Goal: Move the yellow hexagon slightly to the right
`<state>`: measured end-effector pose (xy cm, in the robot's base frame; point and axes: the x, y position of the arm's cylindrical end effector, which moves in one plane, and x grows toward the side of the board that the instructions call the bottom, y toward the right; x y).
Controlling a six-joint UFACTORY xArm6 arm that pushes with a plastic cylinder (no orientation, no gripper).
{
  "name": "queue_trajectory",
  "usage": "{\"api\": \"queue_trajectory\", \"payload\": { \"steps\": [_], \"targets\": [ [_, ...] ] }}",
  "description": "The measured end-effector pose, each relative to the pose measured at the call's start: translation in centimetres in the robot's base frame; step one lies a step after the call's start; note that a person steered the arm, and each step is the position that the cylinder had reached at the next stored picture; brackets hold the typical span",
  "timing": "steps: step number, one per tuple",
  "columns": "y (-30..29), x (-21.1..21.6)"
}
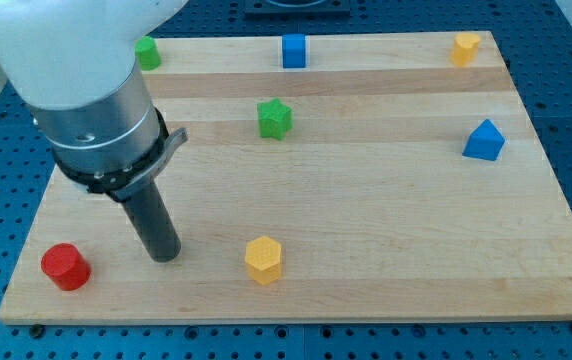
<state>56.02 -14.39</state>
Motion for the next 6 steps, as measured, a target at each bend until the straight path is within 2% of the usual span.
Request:
{"api": "queue_trajectory", "payload": {
  "steps": [2,6],
  "targets": [
    [1.1,1.8],
    [8.2,1.8]
  ]
}}
